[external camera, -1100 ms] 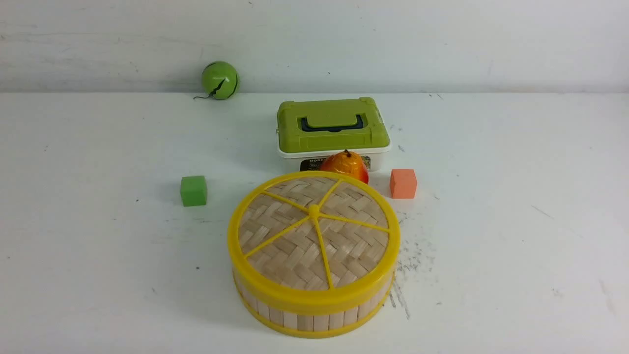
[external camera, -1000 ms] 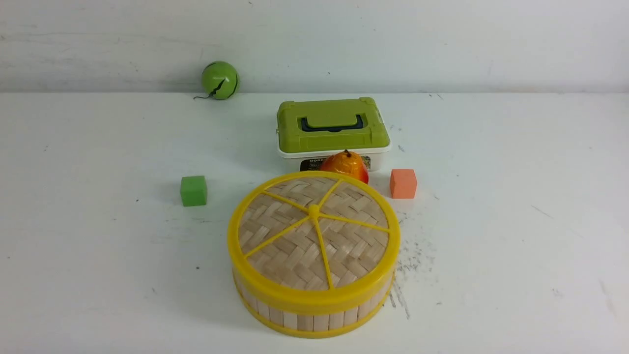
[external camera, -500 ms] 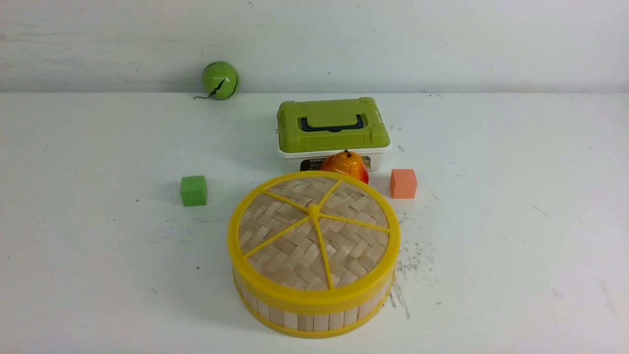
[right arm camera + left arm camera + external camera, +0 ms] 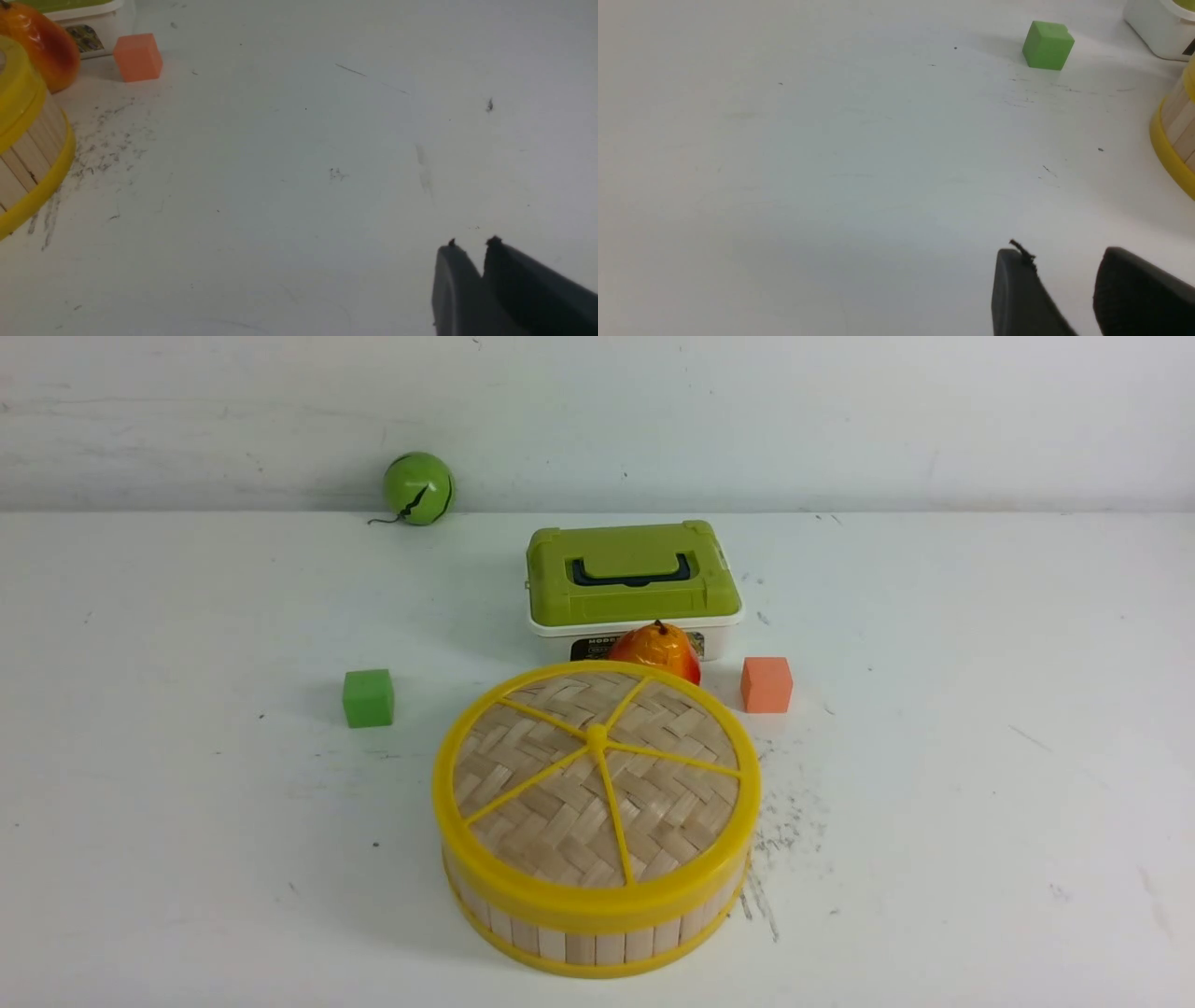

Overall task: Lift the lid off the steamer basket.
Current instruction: Use the right arm to lift the lid of the steamer

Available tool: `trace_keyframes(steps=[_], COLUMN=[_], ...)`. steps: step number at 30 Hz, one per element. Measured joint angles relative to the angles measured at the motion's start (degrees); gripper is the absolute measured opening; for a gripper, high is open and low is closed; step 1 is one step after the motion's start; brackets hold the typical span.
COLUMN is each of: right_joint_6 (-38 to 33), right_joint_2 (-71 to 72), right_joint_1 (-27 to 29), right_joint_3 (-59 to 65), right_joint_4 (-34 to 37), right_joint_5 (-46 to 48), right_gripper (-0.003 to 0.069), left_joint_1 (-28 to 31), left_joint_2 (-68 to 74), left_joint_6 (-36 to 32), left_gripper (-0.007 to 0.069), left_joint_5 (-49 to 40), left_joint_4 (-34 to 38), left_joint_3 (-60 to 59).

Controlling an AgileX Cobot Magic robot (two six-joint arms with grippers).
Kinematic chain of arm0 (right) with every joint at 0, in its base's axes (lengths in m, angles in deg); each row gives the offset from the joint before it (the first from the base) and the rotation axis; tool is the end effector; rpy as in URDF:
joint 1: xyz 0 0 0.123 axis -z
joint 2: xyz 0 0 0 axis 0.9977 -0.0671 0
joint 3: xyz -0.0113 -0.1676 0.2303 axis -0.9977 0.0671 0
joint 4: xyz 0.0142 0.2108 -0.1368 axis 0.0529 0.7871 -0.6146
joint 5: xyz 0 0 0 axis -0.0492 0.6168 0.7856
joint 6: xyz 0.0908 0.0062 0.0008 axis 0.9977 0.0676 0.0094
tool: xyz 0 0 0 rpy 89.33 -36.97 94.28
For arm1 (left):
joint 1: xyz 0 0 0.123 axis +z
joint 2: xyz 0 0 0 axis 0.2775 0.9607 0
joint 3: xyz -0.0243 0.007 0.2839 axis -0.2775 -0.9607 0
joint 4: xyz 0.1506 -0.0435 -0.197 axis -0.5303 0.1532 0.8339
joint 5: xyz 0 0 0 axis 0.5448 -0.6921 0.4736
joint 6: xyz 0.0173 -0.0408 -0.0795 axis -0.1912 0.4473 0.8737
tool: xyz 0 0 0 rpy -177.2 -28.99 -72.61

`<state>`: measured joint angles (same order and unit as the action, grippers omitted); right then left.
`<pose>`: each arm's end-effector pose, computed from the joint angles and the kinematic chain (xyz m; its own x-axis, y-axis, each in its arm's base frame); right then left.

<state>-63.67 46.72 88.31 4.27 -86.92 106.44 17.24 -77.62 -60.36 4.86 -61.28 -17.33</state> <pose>0.0520 -0.0032 0.1726 -0.2903 0.1773 -0.9404 0.1006 0.9829 0.1542 0.0529 0.0023 0.1704 -0.2894 -0.1679 -0.9424 -0.0808 0.9853 -0.1507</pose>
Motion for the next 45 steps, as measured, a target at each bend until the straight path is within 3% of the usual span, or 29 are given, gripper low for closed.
trace_keyframes(steps=[34, 35, 36, 42, 45], right_joint_6=[0.42, 2.66, 3.03, 21.23, 24.00], right_joint_2=[0.00, 0.00, 0.00, 0.00, 0.00], right_joint_1=[0.00, 0.00, 0.00, 0.00, 0.00], right_joint_3=[0.00, 0.00, 0.00, 0.46, 0.46], right_joint_4=[1.02, 5.49, 5.49, 36.96, 43.16], right_joint_5=[-0.14, -0.47, -0.56, -0.63, -0.84], right_gripper=[0.0122, 0.0124, 0.0124, 0.0129, 0.0132], left_joint_1=[0.00, 0.00, 0.00, 0.00, 0.00], left_joint_2=[0.00, 0.00, 0.00, 0.00, 0.00], left_joint_6=[0.00, 0.00, 0.00, 0.00, 0.00], left_gripper=[0.0239, 0.0239, 0.0239, 0.0239, 0.0239], left_joint_5=[0.00, 0.00, 0.00, 0.00, 0.00], left_joint_4=[0.00, 0.00, 0.00, 0.00, 0.00], left_joint_3=[0.00, 0.00, 0.00, 0.00, 0.00])
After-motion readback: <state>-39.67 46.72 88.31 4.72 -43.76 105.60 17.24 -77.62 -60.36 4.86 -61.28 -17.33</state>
